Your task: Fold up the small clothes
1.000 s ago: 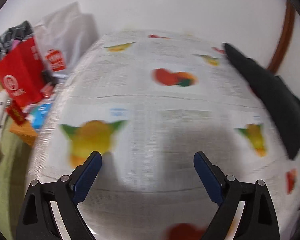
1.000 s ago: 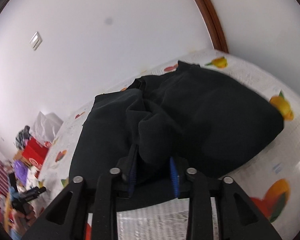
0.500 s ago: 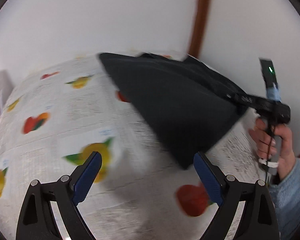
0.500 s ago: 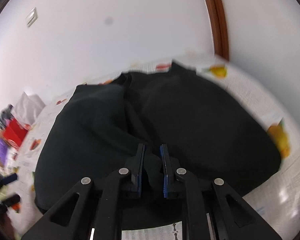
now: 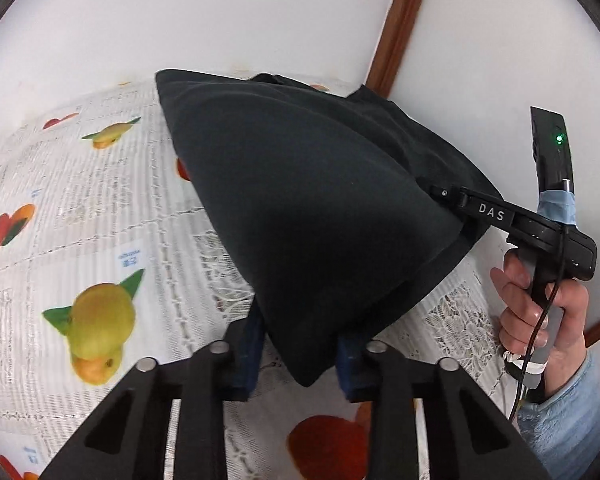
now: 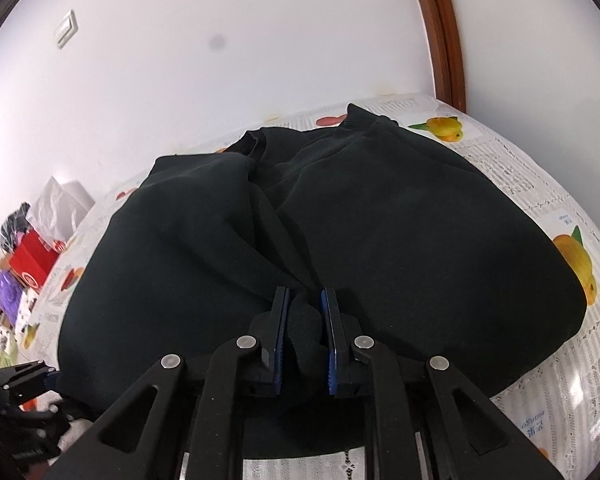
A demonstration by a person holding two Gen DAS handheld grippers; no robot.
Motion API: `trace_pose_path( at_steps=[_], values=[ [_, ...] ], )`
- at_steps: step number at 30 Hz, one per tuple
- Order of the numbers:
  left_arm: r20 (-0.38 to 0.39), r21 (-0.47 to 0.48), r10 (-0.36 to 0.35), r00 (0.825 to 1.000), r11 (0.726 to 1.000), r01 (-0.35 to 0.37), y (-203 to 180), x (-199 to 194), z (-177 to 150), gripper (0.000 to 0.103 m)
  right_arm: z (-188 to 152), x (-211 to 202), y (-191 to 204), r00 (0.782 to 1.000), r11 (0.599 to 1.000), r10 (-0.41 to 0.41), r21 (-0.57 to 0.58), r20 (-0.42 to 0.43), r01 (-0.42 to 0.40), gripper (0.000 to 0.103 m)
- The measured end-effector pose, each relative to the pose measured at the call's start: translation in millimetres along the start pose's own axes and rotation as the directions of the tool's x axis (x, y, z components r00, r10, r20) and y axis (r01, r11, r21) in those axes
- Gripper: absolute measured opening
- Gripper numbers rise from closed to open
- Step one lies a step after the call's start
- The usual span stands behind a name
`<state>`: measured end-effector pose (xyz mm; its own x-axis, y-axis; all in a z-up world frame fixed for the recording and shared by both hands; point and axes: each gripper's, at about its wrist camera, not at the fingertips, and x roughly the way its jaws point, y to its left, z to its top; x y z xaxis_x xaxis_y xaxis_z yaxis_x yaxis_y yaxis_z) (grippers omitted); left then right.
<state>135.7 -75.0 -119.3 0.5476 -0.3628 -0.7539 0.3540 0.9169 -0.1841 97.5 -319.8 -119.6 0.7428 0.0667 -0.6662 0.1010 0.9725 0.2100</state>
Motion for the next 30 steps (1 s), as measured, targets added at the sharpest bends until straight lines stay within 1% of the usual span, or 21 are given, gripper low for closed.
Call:
trace_pose_path(
  at_steps=[3,6,9,11,12,14,16,17,19,20,22,23,24,25,26,27,28,30],
  values=[
    [0.03,0.018,0.049,0.998,0.999,-0.049,8.3,-10.4,-2.6,0.023,1.0,7.2,9.9,0.999,0.999,0.039,0.026,-0.014,-0.038,0.014],
    [0.033,-0.03,0.05,0.998,0.998,-0.049,29.2,-21.9,-7.4,0.022,-0.1,12.7,26.1,0.998,0.998,0.058,0.027,-0.02,-0.057,0.013],
    [0.044,-0.059,0.084,0.995,0.995,-0.082,54.0,-37.9,-17.5,0.022,-3.0,19.6,52.0,0.993,0.994,0.113,0.004,-0.037,-0.113,0.013],
    [0.043,-0.076,0.101,0.994,0.992,-0.098,67.7,-44.7,-23.9,0.022,-5.7,21.3,67.5,0.99,0.991,0.134,-0.02,-0.044,-0.135,0.013],
    [0.04,-0.087,0.11,0.993,0.991,-0.106,73.4,-48.6,-28.0,0.022,-8.2,19.5,77.0,0.986,0.986,0.161,-0.033,-0.046,-0.162,0.012],
    [0.031,-0.098,0.106,0.994,0.99,-0.103,83.9,-54.8,-35.6,0.022,-12.6,10.6,83.5,0.976,0.976,0.216,-0.033,-0.026,-0.216,0.012],
    [0.027,-0.091,0.095,0.995,0.992,-0.092,86.9,-58.0,-39.5,0.022,-19.0,-4.1,81.8,0.963,0.964,0.267,-0.013,0.02,-0.267,0.011],
    [0.025,-0.082,0.096,0.995,0.992,-0.093,86.4,-57.8,-40.1,0.023,-22.8,-9.5,79.6,0.961,0.961,0.275,-0.002,0.035,-0.275,0.011],
    [0.024,-0.076,0.105,0.994,0.992,-0.103,85.1,-56.5,-41.3,0.026,-28.0,-13.7,77.6,0.963,0.964,0.265,-0.001,0.04,-0.265,0.011],
    [0.026,-0.083,0.101,0.995,0.992,-0.099,85.8,-57.5,-42.5,0.029,-29.7,-15.4,76.9,0.968,0.968,0.25,-0.013,0.036,-0.249,0.011],
    [0.027,-0.096,0.081,0.996,0.992,-0.078,86.5,-59.7,-42.7,0.031,-29.6,-23.3,71.6,0.972,0.973,0.229,-0.034,0.046,-0.227,0.015],
    [0.028,-0.095,0.072,0.997,0.993,-0.069,85.2,-60.1,-42.1,0.036,-28.8,-27.3,69.5,0.971,0.973,0.231,-0.033,0.054,-0.229,0.017],
    [0.032,-0.087,0.068,0.997,0.994,-0.065,85.5,-59.9,-40.2,0.051,-27.0,-29.9,67.9,0.968,0.97,0.244,-0.03,0.054,-0.242,0.031],
    [0.044,-0.074,0.072,0.996,0.995,-0.069,83.4,-61.0,-39.7,0.063,-23.5,-30.4,66.3,0.964,0.965,0.261,-0.024,0.051,-0.26,0.051],
    [0.061,-0.065,0.074,0.995,0.995,-0.07,79.4,-61.7,-43.0,0.077,-20.5,-29.6,67.2,0.961,0.962,0.272,-0.016,0.049,-0.271,0.059],
    [0.081,-0.053,0.075,0.994,0.996,-0.071,77.0,-61.3,-41.4,0.077,-17.0,-26.7,69.5,0.958,0.959,0.283,-0.01,0.045,-0.283,0.065],
    [0.087,-0.04,0.078,0.993,0.996,-0.075,73.5,-60.3,-39.6,0.077,-14.1,-22.1,74.0,0.959,0.959,0.282,-0.008,0.033,-0.282,0.065],
    [0.065,-0.033,0.075,0.995,0.997,-0.073,70.3,-49.5,-32.6,0.077,-9.1,-11.3,83.5,0.962,0.962,0.273,-0.008,0.005,-0.273,0.064]
  ],
)
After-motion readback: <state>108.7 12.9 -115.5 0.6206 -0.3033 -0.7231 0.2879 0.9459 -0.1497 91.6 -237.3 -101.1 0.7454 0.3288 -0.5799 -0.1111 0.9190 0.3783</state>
